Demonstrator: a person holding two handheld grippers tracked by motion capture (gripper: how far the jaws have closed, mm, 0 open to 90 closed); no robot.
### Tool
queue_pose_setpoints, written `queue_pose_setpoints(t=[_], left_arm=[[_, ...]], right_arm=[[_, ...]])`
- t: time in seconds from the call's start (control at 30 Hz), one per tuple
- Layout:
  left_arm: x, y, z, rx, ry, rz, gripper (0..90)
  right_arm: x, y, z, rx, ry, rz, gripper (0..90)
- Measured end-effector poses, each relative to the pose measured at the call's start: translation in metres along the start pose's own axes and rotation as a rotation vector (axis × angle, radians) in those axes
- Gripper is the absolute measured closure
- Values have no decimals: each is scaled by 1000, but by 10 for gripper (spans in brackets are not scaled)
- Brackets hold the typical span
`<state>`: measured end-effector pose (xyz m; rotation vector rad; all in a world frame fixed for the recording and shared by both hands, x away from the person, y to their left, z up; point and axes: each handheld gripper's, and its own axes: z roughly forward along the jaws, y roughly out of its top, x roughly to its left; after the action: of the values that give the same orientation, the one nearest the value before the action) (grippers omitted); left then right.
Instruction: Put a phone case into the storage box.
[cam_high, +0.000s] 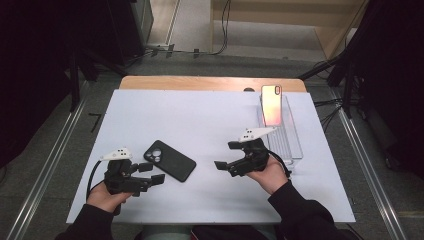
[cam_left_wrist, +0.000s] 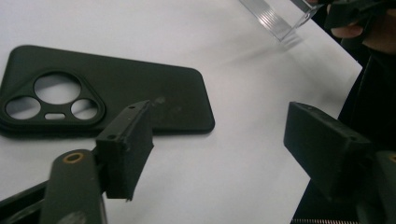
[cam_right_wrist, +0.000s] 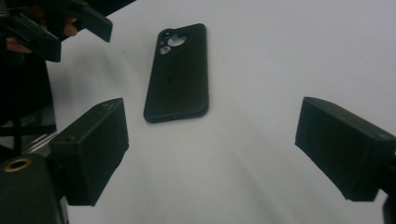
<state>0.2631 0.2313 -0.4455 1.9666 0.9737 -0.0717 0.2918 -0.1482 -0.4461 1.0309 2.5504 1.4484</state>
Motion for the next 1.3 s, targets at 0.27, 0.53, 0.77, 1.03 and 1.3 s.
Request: queue_pose_setpoints(t=[0.27, 0.53, 0.77, 1.03, 1.3], left_arm=[[-1, 2, 1, 13, -12, -1, 163], [-1, 2, 1, 16, -2, 15, 167], [-2, 2, 2, 18, 0, 26, 168], [-2, 3, 1, 14, -8, 23, 169], [-1, 3, 2, 15, -9, 24, 169]], right_arm=[[-3, 8, 14, -5, -36, 0, 0], [-1, 16, 31, -23, -41, 1, 0], [2, 24, 51, -2, -49, -27, 0], [4, 35, 69, 8, -42, -34, 0], [7, 43, 83, 22, -36, -42, 0]])
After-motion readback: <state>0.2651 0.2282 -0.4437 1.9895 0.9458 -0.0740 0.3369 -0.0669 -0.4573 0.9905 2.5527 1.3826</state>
